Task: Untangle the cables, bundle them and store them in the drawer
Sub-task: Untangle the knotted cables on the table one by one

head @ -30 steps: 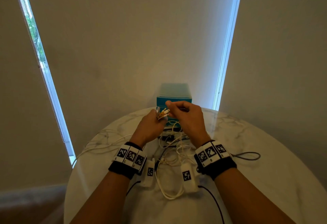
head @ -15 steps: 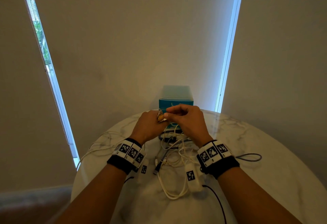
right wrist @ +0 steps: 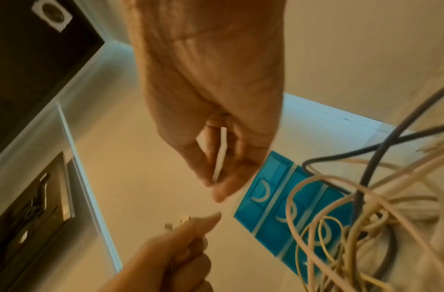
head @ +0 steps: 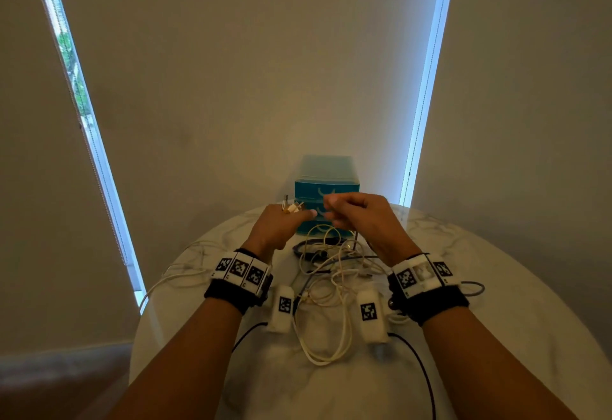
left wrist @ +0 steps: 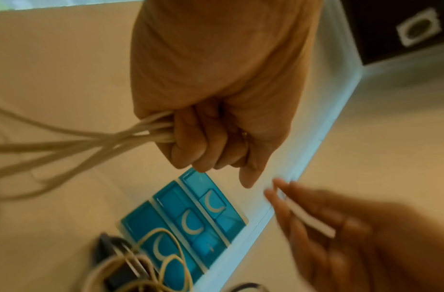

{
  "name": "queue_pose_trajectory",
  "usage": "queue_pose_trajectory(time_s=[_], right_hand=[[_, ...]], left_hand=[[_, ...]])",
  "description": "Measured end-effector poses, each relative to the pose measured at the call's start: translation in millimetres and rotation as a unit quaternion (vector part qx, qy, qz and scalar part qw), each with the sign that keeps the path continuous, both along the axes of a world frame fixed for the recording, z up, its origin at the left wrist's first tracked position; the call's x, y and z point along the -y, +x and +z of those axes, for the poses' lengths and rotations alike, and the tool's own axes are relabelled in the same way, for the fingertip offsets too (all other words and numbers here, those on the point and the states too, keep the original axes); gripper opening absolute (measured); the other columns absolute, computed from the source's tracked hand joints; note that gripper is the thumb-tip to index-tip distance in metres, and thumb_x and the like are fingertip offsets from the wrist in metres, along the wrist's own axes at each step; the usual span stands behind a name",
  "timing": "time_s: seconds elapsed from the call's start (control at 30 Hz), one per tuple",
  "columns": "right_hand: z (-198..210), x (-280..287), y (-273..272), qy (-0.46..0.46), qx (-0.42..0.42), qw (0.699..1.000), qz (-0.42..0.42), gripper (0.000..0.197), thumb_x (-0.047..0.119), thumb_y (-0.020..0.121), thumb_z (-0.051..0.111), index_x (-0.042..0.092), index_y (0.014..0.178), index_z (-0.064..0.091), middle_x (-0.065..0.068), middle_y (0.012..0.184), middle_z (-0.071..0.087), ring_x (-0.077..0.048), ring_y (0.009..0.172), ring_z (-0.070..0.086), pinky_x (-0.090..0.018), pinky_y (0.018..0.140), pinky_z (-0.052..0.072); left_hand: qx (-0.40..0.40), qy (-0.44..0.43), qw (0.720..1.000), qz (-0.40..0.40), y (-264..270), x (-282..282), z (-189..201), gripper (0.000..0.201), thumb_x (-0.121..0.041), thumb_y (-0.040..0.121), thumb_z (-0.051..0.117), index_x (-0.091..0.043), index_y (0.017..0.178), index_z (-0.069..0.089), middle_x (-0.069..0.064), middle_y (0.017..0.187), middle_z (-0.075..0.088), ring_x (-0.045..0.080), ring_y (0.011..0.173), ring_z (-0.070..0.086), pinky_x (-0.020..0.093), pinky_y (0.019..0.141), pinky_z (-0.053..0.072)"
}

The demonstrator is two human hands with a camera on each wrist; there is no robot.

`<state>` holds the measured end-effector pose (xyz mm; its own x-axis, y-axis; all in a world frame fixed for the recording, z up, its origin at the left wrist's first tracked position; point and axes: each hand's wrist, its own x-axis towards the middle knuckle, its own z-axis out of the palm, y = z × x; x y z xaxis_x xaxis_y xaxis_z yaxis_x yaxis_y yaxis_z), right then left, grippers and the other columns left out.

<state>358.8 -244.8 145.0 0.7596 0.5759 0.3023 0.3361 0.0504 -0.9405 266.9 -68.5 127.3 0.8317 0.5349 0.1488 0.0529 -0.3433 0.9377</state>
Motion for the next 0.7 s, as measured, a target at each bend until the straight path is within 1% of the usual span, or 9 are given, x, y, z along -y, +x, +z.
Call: queue_pose_trajectory(time_s=[0.07, 0.13, 0.2, 0.3, 0.37, 0.43, 0.53, 0.6, 0.7], right_hand=[[-5, 15, 4, -0.095, 0.017, 0.995, -0.016, 0.014, 0.032, 0.098, 0.077, 0.02, 0.106, 0.08, -0.001, 0.099, 0.08, -0.024, 0.096, 0.075, -0.026, 0.073, 0.059], [-15, 24, 8, -0.188, 0.03, 0.982, -0.02, 0.021, 0.037, 0.093, 0.082, 0.019, 0.104, 0.078, 0.002, 0.099, 0.075, -0.015, 0.093, 0.068, -0.027, 0.075, 0.053], [-30, 26, 15, -0.249, 0.039, 0.966, -0.053, 0.038, 0.049, 0.083, 0.088, 0.02, 0.103, 0.073, 0.001, 0.102, 0.073, -0.016, 0.095, 0.067, -0.033, 0.08, 0.055], [-55, 23, 23, -0.286, 0.03, 0.955, -0.074, 0.046, 0.051, 0.078, 0.092, 0.023, 0.104, 0.067, -0.004, 0.097, 0.076, -0.015, 0.078, 0.071, -0.031, 0.066, 0.055], [-63, 25, 27, -0.254, 0.018, 0.963, -0.089, 0.036, 0.034, 0.084, 0.091, 0.02, 0.107, 0.068, -0.005, 0.082, 0.076, -0.009, 0.056, 0.067, -0.024, 0.052, 0.051], [-66, 27, 29, -0.215, 0.018, 0.971, -0.101, 0.029, 0.023, 0.088, 0.088, 0.019, 0.109, 0.068, -0.004, 0.074, 0.074, -0.006, 0.046, 0.062, -0.019, 0.044, 0.047], [-66, 32, 30, -0.188, 0.052, 0.974, -0.116, 0.022, 0.029, 0.09, 0.086, 0.025, 0.105, 0.07, -0.003, 0.076, 0.076, -0.008, 0.053, 0.065, -0.018, 0.047, 0.048], [-61, 33, 26, -0.154, 0.049, 0.98, -0.114, 0.015, 0.03, 0.092, 0.084, 0.021, 0.101, 0.076, -0.005, 0.07, 0.076, -0.011, 0.051, 0.066, -0.021, 0.049, 0.051], [-46, 38, 19, -0.001, 0.021, 0.99, -0.143, 0.014, 0.028, 0.094, 0.082, 0.017, 0.101, 0.079, -0.008, 0.07, 0.076, -0.017, 0.054, 0.068, -0.027, 0.05, 0.051]], left_hand=[[0.019, -0.088, 0.996, -0.007, 1, 2, -5, 0.026, -0.035, 0.094, 0.079, -0.021, 0.08, 0.062, -0.004, 0.057, 0.04, 0.009, 0.044, 0.031, 0.025, 0.045, 0.024], [0.031, -0.135, 0.99, -0.018, 3, 3, -12, 0.037, -0.035, 0.095, 0.079, -0.023, 0.072, 0.053, -0.002, 0.058, 0.035, 0.011, 0.044, 0.025, 0.025, 0.045, 0.02], [0.03, -0.16, 0.986, -0.044, 5, 6, -20, 0.045, -0.036, 0.095, 0.079, -0.027, 0.065, 0.047, -0.004, 0.056, 0.032, 0.011, 0.045, 0.022, 0.025, 0.044, 0.018], [0.007, -0.157, 0.985, -0.072, 7, 13, -29, 0.045, -0.038, 0.096, 0.078, -0.028, 0.065, 0.048, -0.005, 0.056, 0.033, 0.01, 0.046, 0.024, 0.025, 0.044, 0.019], [-0.011, -0.138, 0.988, -0.074, 7, 16, -30, 0.043, -0.04, 0.097, 0.077, -0.027, 0.066, 0.05, -0.005, 0.056, 0.035, 0.01, 0.046, 0.025, 0.025, 0.045, 0.021], [-0.017, -0.126, 0.989, -0.078, 6, 17, -31, 0.042, -0.042, 0.097, 0.077, -0.026, 0.068, 0.05, -0.005, 0.056, 0.036, 0.01, 0.047, 0.026, 0.026, 0.045, 0.021], [-0.013, -0.118, 0.989, -0.084, 4, 17, -34, 0.043, -0.044, 0.097, 0.076, -0.025, 0.068, 0.05, -0.004, 0.057, 0.035, 0.011, 0.047, 0.025, 0.026, 0.046, 0.021], [-0.015, -0.105, 0.991, -0.084, 2, 18, -37, 0.043, -0.047, 0.097, 0.076, -0.025, 0.066, 0.054, -0.003, 0.058, 0.036, 0.011, 0.048, 0.027, 0.027, 0.047, 0.022], [-0.016, -0.087, 0.991, -0.098, 0, 21, -38, 0.04, -0.056, 0.094, 0.075, -0.023, 0.077, 0.059, -0.002, 0.06, 0.036, 0.012, 0.049, 0.027, 0.028, 0.049, 0.022]])
